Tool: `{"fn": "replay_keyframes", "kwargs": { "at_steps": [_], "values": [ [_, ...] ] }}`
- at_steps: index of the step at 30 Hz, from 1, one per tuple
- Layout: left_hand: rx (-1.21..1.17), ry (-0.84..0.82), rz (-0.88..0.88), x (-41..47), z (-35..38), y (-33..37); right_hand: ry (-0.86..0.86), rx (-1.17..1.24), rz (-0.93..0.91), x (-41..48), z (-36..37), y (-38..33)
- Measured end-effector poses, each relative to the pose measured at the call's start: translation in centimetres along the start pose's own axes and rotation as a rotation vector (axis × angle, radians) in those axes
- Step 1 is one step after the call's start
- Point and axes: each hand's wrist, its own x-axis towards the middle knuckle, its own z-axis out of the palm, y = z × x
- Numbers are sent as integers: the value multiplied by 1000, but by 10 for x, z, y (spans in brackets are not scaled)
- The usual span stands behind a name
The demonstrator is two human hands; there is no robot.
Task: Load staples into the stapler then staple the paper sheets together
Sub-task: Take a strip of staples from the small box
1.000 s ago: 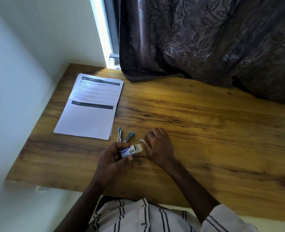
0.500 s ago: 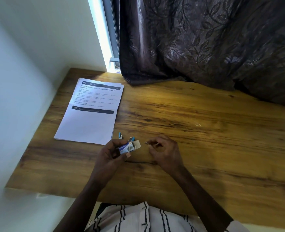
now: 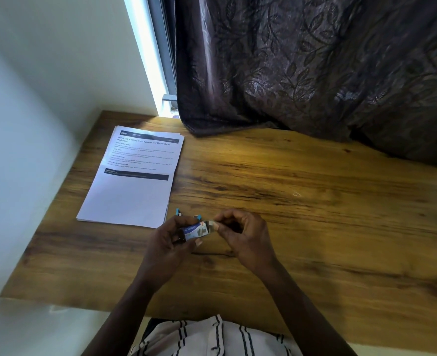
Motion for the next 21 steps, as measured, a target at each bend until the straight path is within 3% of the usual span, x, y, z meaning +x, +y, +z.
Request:
{"fn": "replay_keyframes", "kwargs": {
  "at_steps": [21],
  "values": [
    [1, -44, 50, 2, 11, 10, 26, -14, 27, -5, -3, 3]
  ]
}}
